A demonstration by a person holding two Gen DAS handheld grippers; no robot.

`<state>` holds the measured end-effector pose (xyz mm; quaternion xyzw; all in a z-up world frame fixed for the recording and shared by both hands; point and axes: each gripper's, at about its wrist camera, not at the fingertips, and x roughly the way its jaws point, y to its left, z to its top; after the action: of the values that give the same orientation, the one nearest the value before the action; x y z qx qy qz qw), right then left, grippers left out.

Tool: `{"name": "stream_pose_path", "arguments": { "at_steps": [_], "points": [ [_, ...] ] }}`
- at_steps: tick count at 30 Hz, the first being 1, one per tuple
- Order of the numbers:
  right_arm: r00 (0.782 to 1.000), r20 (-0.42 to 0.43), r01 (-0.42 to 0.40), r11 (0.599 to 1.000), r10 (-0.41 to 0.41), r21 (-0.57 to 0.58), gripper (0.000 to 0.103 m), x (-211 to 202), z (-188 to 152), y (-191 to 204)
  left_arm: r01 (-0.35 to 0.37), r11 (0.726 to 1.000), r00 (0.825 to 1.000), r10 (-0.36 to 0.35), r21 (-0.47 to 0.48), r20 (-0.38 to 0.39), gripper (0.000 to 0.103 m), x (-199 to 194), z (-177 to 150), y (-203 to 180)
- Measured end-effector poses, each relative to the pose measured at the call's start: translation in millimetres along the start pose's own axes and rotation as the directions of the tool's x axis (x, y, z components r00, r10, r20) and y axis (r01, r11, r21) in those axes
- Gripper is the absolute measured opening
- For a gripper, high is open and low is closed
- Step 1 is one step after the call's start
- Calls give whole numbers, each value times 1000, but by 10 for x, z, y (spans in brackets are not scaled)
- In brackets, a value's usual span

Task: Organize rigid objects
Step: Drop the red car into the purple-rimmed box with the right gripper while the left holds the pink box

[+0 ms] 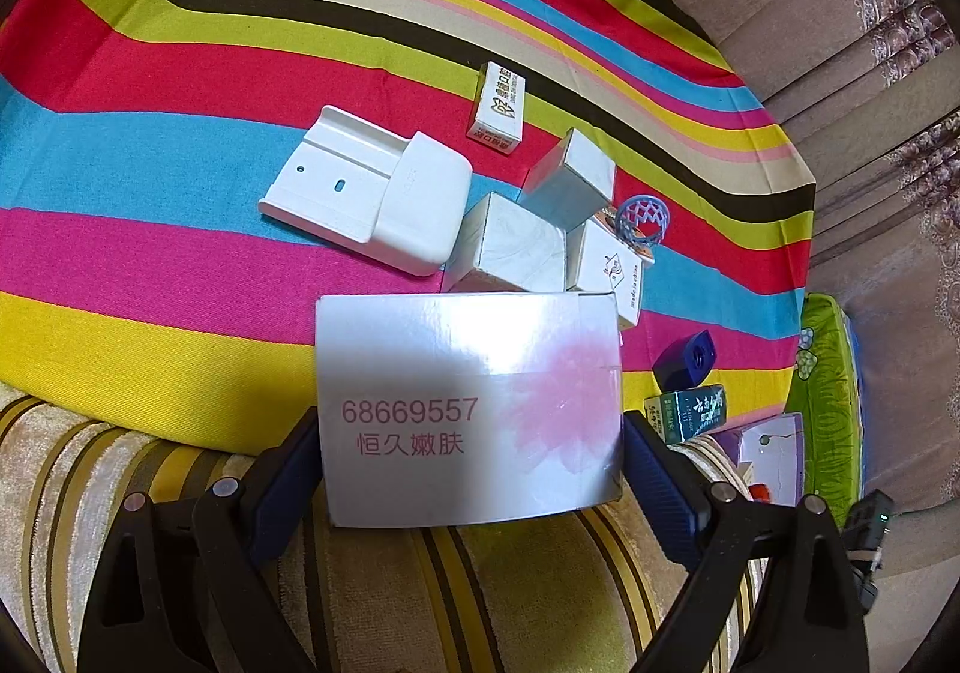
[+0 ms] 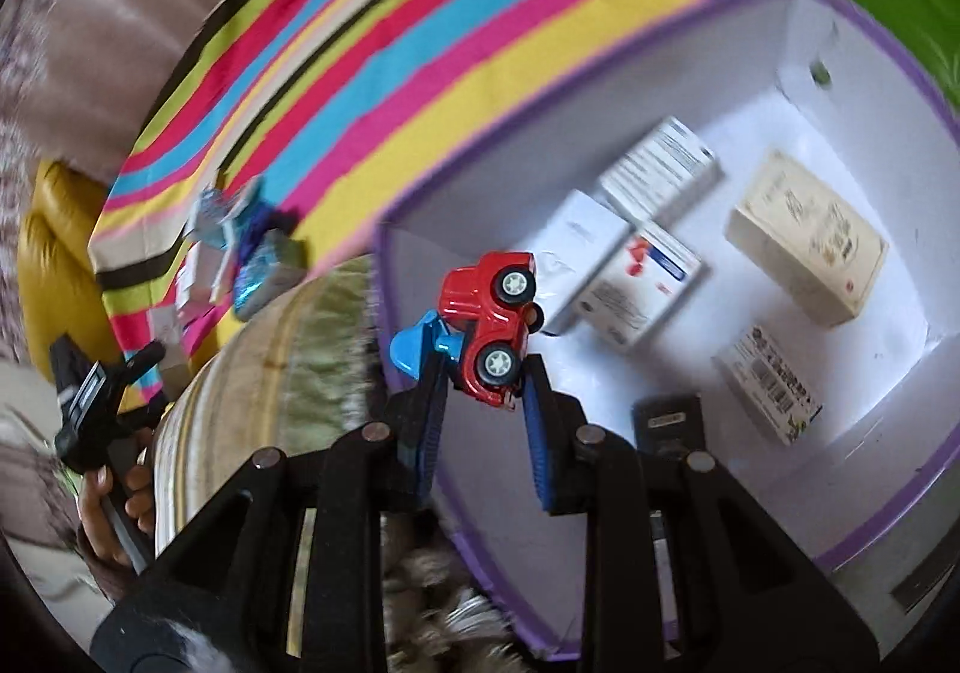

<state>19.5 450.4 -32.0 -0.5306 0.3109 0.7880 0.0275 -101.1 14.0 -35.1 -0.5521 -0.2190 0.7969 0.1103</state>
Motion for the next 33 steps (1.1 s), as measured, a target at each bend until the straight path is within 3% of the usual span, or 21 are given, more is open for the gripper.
{"name": "stream_pose_path", "arguments": {
  "at_steps": [3, 11, 14, 26, 33],
  "points": [
    [999, -22, -32, 999, 33, 44, 29, 182, 61, -124, 0, 1000, 1000, 0, -1, 0, 94, 1, 0, -1],
    [996, -39, -82, 996, 83, 20, 29, 567, 252, -128, -1, 1000, 1000, 1, 0, -1, 94, 3, -5, -7],
    [996, -59, -69, 997, 72, 39, 29, 667, 267, -184, -2, 1000, 1000, 2, 0, -1, 94, 13, -9, -9],
    [997, -55, -42, 991, 49, 129, 31, 604, 265, -335, -3, 1000, 1000, 3, 1, -2, 94, 21, -13, -7],
    [999, -32, 10, 990, -5, 144, 34, 554, 280, -387, -4, 1000, 1000, 4, 1, -2, 94, 20, -13, -8]
  ]
}}
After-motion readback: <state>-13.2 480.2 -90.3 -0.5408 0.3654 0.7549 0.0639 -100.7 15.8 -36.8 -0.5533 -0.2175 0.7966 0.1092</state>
